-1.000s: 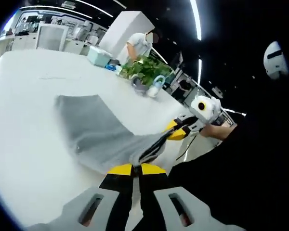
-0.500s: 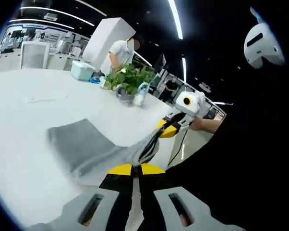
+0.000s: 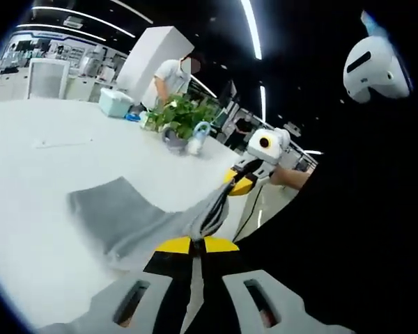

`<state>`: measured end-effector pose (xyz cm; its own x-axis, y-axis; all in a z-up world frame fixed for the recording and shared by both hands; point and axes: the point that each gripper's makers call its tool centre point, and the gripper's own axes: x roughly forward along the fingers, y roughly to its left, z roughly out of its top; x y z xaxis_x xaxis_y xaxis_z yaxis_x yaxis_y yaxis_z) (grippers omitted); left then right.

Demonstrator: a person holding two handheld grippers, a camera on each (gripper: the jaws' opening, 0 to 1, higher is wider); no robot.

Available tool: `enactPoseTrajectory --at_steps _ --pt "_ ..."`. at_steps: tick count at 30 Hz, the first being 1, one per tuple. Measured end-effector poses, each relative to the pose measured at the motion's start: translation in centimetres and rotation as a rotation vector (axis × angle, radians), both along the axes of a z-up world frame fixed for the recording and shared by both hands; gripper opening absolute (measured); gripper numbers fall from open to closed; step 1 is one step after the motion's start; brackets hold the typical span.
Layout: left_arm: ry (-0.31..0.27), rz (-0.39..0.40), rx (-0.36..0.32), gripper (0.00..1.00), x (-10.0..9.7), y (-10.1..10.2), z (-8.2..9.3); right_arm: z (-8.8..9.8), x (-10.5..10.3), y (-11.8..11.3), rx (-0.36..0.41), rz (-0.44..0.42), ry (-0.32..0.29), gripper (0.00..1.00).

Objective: Fold the towel on the table until its edges align and the towel forms a compact rectangular stack.

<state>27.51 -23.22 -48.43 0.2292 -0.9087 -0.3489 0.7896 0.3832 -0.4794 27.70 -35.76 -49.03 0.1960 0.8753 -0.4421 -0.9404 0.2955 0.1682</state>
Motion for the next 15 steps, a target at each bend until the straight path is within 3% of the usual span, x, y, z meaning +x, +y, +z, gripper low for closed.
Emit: enactPoseTrajectory --at_steps 6,15 --pt "-0.002 -0.011 -0.008 0.04 -0.4 0.2 0.8 0.8 -0.5 0.3 0.001 0.014 -0.003 0.04" --pt "-0.025 -0.01 -0.044 0.04 0.0 1.0 2.6 3.7 -0.3 0.7 0.076 0.021 -0.009 0.04"
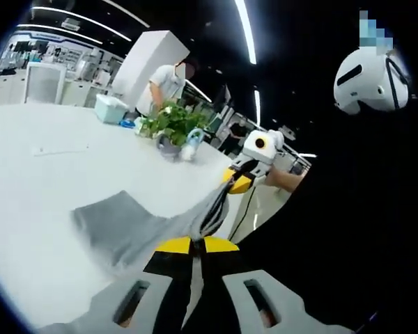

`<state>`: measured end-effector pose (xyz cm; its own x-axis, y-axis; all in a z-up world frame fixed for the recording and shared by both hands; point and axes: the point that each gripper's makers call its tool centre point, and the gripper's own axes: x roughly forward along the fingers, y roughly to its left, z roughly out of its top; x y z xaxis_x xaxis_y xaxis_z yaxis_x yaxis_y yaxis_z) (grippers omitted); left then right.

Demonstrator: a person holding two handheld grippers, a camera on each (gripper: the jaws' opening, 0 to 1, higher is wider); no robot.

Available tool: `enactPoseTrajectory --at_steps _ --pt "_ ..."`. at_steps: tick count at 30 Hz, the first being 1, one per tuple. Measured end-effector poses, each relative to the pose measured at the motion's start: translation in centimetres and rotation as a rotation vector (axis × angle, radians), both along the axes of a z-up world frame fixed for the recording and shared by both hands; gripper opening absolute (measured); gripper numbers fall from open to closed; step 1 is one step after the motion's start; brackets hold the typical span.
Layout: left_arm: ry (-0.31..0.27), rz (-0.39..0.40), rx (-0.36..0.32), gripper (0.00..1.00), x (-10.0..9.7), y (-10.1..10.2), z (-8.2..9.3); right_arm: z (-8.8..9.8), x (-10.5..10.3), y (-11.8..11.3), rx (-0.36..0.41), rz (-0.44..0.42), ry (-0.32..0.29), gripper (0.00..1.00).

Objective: Fold the towel on the table until its edges align and the towel forms a compact rectangular stack.

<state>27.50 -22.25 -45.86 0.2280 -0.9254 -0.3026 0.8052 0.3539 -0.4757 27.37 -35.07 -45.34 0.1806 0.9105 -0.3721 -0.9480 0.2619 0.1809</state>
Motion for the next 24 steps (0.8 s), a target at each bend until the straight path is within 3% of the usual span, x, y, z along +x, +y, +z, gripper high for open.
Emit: enactPoseTrajectory --at_steps 24 --pt "-0.038 -0.049 -0.039 0.04 -1.2 0.3 3.0 3.1 -1.2 0.2 0.016 0.053 0.009 0.04"
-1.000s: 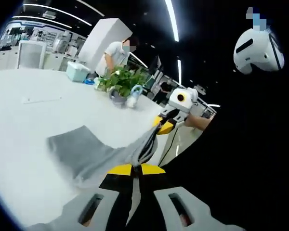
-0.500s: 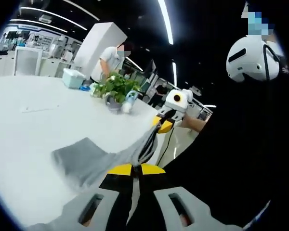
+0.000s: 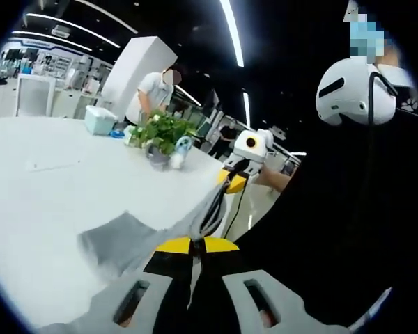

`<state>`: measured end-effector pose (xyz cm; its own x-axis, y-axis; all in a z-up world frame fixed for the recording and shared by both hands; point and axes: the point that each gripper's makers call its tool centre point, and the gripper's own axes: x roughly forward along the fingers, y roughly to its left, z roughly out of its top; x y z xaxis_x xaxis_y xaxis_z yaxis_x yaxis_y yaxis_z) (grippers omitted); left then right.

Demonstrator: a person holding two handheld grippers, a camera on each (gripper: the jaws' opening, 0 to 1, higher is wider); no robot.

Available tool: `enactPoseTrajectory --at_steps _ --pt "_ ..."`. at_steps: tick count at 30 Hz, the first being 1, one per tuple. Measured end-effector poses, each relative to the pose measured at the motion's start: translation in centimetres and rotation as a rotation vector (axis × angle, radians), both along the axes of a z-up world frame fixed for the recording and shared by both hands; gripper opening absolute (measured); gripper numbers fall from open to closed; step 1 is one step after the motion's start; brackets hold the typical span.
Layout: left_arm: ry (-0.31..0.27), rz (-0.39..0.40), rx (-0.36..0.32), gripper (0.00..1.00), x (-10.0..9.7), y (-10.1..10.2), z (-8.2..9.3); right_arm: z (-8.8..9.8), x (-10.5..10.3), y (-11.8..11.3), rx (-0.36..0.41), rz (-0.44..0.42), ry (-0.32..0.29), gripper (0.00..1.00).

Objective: Fold the towel on the table until its edges align and the towel forms a compact rectangular stack.

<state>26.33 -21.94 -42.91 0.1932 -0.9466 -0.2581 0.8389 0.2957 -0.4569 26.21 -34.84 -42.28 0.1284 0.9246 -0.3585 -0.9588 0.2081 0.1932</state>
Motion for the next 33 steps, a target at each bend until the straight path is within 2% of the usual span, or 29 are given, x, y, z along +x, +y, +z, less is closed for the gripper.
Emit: enactPoseTrajectory --at_steps 8,14,20,33 --pt "-0.007 -0.011 -0.014 0.04 -0.2 -0.1 0.5 0.6 0.2 -0.6 0.017 0.011 0.013 0.04" --pt "0.018 0.0 -0.012 0.04 0.8 0.1 -0.3 -0.2 1.2 -1.0 0.012 0.021 0.034 0.04" --pt "0.057 0.005 -0.011 0.04 1.3 0.2 -0.9 -0.6 1.9 -0.3 0.026 0.024 0.07 0.04" --pt "0.146 0.001 -0.013 0.04 3.3 0.3 -2.8 -2.1 3.9 0.5 0.057 0.028 0.229 0.04"
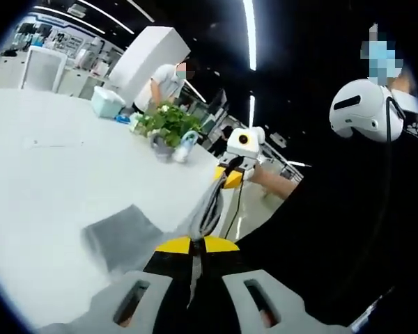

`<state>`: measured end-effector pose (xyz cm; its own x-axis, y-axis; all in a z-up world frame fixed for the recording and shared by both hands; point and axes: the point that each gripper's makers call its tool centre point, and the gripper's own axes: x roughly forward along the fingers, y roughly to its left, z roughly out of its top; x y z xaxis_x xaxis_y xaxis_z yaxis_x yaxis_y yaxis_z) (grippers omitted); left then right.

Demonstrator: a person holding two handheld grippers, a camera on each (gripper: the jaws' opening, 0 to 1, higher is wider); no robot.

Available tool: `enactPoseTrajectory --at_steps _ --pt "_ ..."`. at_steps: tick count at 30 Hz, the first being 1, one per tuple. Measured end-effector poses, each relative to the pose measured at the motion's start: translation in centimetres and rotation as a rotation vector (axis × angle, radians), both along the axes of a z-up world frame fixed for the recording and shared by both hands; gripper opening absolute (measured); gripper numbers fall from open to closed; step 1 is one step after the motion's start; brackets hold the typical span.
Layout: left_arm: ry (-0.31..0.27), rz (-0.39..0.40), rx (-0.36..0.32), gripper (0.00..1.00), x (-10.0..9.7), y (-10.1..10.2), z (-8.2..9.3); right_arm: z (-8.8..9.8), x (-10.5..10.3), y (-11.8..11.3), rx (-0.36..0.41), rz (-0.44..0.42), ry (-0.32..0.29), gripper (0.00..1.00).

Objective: Fold the towel on the table until its edges align and the towel forms a compact rectangular stack.

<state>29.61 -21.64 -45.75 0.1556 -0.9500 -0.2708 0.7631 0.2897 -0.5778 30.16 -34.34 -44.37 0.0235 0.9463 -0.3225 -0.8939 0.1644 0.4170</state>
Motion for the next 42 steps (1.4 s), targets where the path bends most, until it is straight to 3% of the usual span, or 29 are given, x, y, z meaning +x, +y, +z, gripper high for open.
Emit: enactPoseTrajectory --at_steps 11,17,26,33,37,42 --pt "0.037 0.023 -0.004 0.04 1.1 0.0 -1.3 -1.7 1.8 0.0 0.035 -0.011 0.119 0.04" --pt "0.075 0.036 0.011 0.04 2.2 0.0 -3.0 -3.5 3.0 0.0 0.051 -0.03 0.212 0.04" --pt "0.132 0.091 0.009 0.04 4.6 0.0 -5.0 -5.3 4.5 -0.3 0.067 -0.064 0.293 0.04" --pt "0.16 0.114 0.038 0.04 6.1 -0.3 -6.9 -8.0 6.0 -1.0 0.08 -0.124 0.421 0.04" --pt "0.208 0.131 0.053 0.04 7.0 -0.4 -8.4 -9.3 6.5 -1.4 0.082 -0.15 0.49 0.04" --pt "0.244 0.135 0.099 0.04 7.6 -0.6 -10.2 -11.3 6.8 -1.6 0.048 -0.183 0.529 0.04"
